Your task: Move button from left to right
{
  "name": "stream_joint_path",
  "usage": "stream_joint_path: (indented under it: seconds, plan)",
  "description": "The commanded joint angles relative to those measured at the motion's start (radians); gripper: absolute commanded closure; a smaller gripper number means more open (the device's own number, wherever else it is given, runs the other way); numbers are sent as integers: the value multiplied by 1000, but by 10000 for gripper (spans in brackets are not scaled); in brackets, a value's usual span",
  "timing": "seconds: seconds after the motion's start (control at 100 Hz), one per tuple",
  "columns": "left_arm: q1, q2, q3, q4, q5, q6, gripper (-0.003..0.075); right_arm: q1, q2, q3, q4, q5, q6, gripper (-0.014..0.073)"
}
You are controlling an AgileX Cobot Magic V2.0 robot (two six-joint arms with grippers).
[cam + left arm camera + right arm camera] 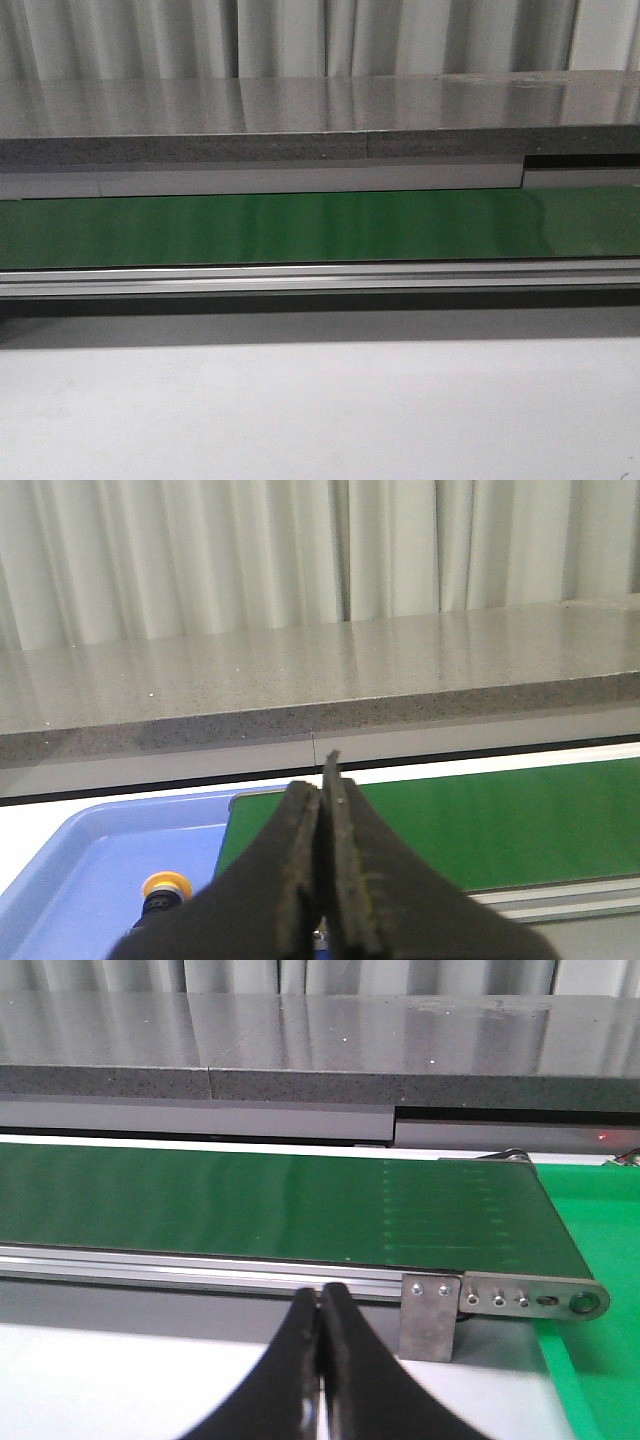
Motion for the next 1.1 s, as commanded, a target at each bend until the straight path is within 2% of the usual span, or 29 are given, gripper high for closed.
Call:
stream_joint_path:
  seconds: [0.0, 0.59, 0.85, 1.09]
  plan:
    - [-9, -31, 36, -11, -80, -4, 740, 3, -22, -16, -6, -81, 0, 661]
    - [-9, -31, 18, -11, -96, -4, 740, 3, -22, -16, -6, -81, 0, 661]
    - [-9, 22, -138, -14, 121, -11, 740, 3, -22, -16, -6, -81, 0, 661]
    - [-9, 159, -368, -22, 271, -11, 740, 3, -22, -16, -6, -81, 0, 661]
